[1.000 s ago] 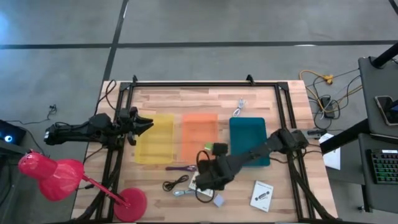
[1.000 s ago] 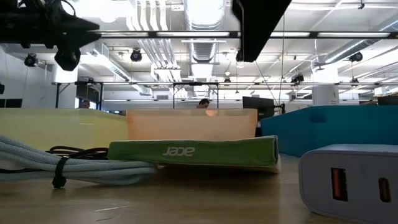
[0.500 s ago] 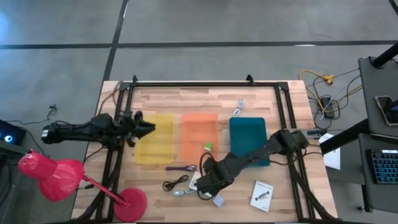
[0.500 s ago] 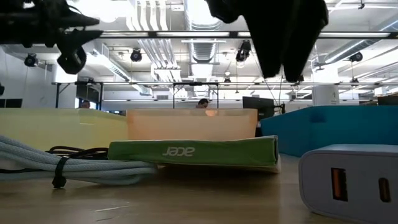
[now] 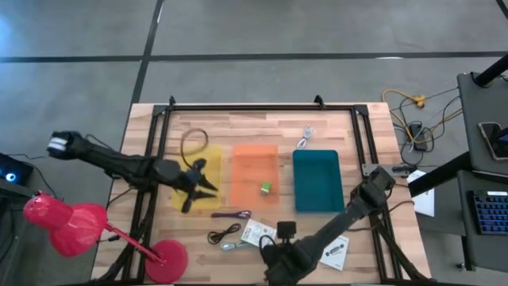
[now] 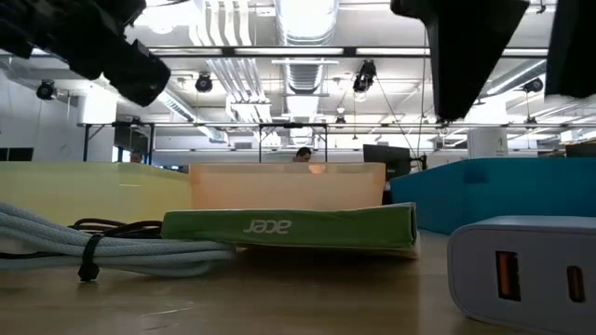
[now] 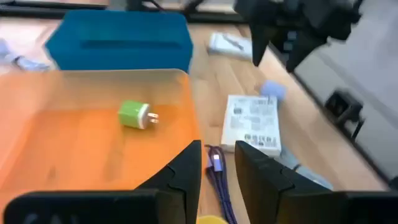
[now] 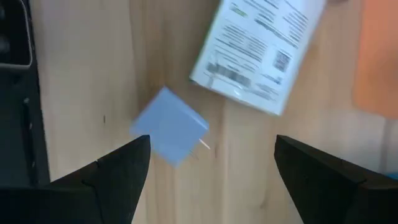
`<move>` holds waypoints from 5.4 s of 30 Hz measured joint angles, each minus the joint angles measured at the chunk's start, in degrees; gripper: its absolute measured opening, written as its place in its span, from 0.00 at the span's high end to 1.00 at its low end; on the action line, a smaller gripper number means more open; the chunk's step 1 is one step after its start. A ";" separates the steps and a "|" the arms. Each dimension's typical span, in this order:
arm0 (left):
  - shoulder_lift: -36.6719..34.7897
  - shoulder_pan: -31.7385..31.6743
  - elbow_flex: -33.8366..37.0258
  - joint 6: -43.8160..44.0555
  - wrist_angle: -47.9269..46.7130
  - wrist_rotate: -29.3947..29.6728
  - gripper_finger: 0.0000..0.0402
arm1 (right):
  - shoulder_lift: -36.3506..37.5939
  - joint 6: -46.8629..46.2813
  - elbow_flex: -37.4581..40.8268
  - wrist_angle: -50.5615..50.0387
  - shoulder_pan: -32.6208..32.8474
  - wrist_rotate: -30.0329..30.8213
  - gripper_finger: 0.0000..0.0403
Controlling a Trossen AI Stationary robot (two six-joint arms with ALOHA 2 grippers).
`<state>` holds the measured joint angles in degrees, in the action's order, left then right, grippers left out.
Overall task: Pick and place items into bin
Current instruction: Put the left white card reader box into the blue bin, then put the white charger adapter into the orange bin
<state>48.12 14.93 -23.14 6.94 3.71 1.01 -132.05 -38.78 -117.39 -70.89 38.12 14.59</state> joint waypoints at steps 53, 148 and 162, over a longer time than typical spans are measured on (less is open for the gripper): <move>34.05 18.17 -15.36 -17.77 8.82 13.95 0.80 | -8.84 4.64 1.94 12.89 -0.80 21.66 0.19; 33.48 15.90 -16.98 11.07 9.87 4.00 0.80 | 45.76 -70.88 43.71 -9.11 -3.28 -8.85 0.54; 34.69 11.76 -21.71 11.79 11.30 -0.51 0.80 | 31.41 -79.35 39.88 6.49 15.85 -34.37 0.97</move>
<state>82.81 26.69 -44.85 18.72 15.01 0.50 -100.63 -118.13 -77.51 -64.40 53.97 -19.78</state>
